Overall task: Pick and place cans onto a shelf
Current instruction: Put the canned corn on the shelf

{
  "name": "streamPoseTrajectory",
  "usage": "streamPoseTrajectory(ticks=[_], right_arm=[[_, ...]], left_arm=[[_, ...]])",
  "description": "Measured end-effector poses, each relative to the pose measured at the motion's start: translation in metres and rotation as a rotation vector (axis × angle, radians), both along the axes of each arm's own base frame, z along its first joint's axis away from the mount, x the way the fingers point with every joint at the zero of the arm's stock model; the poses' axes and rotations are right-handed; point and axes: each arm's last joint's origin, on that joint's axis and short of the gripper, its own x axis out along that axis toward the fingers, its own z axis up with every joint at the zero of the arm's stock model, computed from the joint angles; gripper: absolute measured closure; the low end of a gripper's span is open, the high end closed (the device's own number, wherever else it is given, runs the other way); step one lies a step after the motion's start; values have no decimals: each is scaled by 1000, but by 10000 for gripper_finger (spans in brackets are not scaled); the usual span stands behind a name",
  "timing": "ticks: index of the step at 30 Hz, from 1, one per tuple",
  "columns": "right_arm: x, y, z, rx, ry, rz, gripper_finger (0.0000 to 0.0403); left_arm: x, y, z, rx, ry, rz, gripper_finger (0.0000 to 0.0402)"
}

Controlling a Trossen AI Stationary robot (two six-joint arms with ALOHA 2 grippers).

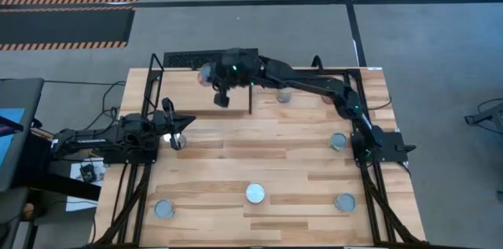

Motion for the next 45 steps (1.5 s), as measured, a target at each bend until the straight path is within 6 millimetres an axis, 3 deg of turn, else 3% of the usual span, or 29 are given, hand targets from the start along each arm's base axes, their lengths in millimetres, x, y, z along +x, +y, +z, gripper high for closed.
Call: streamPoseTrajectory(ticks=[4, 8, 18, 32, 39, 45], right_arm=[[9, -34, -34, 3, 32, -34, 395], [12, -59, -53, 30, 33, -79, 395], [28, -83, -108, 60, 65, -122, 395], [18, -100, -114, 195, 85, -252, 392], [22, -92, -123, 214, 123, -211, 392], [29, -71, -124, 226, 138, -181, 391]], left_arm=[[0, 0, -2, -1, 7, 0, 400], [1, 0, -4, -1, 15, 1, 400], [1, 0, -4, -1, 19, 1, 400], [1, 0, -4, -9, 17, -1, 400], [1, 0, -4, -10, 20, 0, 400], [1, 0, -5, -10, 25, -1, 400]])
